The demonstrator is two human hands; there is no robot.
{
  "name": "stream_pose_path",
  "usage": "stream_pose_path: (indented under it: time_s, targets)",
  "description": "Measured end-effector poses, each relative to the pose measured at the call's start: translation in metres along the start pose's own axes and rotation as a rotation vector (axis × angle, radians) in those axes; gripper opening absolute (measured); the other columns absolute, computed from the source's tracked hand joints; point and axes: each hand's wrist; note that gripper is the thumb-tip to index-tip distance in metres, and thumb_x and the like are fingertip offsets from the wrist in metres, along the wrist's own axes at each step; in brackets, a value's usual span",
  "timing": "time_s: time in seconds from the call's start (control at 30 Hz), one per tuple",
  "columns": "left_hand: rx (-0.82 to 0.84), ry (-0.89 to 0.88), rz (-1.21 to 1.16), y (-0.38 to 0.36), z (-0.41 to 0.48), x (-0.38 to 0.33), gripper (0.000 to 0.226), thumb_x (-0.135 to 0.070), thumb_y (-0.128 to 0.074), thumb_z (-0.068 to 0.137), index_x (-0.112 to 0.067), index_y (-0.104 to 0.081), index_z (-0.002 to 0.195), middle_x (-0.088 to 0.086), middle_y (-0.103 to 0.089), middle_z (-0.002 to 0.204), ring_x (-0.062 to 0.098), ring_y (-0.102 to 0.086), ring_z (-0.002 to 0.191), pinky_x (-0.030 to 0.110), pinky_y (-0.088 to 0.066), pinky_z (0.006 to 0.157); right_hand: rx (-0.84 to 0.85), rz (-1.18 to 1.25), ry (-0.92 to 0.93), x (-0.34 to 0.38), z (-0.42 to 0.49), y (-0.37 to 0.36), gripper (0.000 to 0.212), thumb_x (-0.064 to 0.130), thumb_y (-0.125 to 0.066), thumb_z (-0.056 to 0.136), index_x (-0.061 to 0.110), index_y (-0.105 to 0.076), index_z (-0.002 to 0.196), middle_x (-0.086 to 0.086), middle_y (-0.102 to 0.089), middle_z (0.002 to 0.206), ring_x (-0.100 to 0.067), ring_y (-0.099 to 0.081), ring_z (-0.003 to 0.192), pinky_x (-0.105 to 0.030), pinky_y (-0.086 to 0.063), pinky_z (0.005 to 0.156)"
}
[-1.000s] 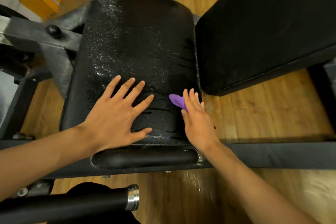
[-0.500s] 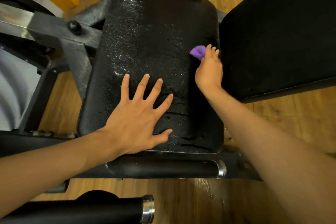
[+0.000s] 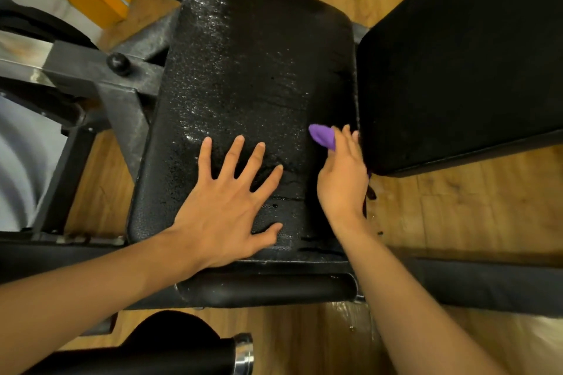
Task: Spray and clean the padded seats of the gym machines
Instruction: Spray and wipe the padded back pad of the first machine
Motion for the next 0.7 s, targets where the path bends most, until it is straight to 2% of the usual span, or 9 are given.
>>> stream_pose_path:
  time_s: [0.17, 0.27, 0.4, 0.53, 0.7]
  targets:
    - [0.018, 0.006, -0.002, 0.001, 0.001, -0.001, 0.089, -0.079, -0.027, 0.090, -0.024, -0.032, 0.159, 0.021, -0.024, 0.165, 0.050, -0.018, 0.151, 0.077, -0.012, 0.111, 0.058, -0.048, 0.000, -0.004, -0.035, 0.008, 0.062, -0.003, -0.048, 0.098, 0.015, -0.033, 0.155, -0.006, -0.021, 0.164, -0.019, -0.009, 0.154, -0.037, -0.007, 0.126]
    - [0.013, 0.002, -0.010, 0.002, 0.001, -0.001, 0.088, -0.079, -0.026, 0.090, -0.024, -0.031, 0.160, 0.021, -0.023, 0.166, 0.050, -0.017, 0.151, 0.077, -0.011, 0.111, 0.036, -0.092, 0.075, 0.000, 0.000, -0.004, 0.070, -0.012, -0.047, 0.092, 0.010, -0.028, 0.156, -0.010, -0.020, 0.165, -0.023, -0.009, 0.154, -0.041, -0.009, 0.127]
    - [-0.017, 0.006, -0.043, -0.001, 0.002, -0.002, 0.089, -0.079, -0.030, 0.089, -0.024, -0.032, 0.159, 0.021, -0.023, 0.166, 0.051, -0.016, 0.151, 0.079, -0.011, 0.110, 0.047, -0.050, 0.090, 0.014, 0.067, -0.019, 0.064, -0.010, -0.043, 0.095, 0.006, -0.029, 0.155, -0.011, -0.022, 0.164, -0.024, -0.011, 0.154, -0.039, -0.010, 0.126]
    - [-0.025, 0.011, -0.073, -0.003, 0.003, 0.001, 0.091, -0.079, -0.035, 0.088, -0.023, -0.033, 0.159, 0.021, -0.021, 0.166, 0.051, -0.014, 0.152, 0.079, -0.009, 0.111, 0.078, -0.100, 0.018, 0.032, 0.148, -0.029, 0.058, -0.005, -0.040, 0.099, 0.009, -0.030, 0.154, -0.012, -0.023, 0.164, -0.025, -0.014, 0.154, -0.040, -0.015, 0.125]
    - [-0.029, 0.012, -0.097, -0.003, 0.005, 0.001, 0.091, -0.079, -0.039, 0.087, -0.023, -0.034, 0.159, 0.021, -0.021, 0.166, 0.050, -0.013, 0.152, 0.080, -0.007, 0.111, 0.083, -0.129, -0.051, 0.042, 0.208, -0.034, 0.060, -0.006, -0.048, 0.096, 0.011, -0.035, 0.153, -0.011, -0.022, 0.164, -0.026, -0.014, 0.153, -0.039, -0.022, 0.123]
Point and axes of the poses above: each hand's wrist, its own z-axis towards the middle knuckle, its own y-axis out of the back of the hand, x = y × z
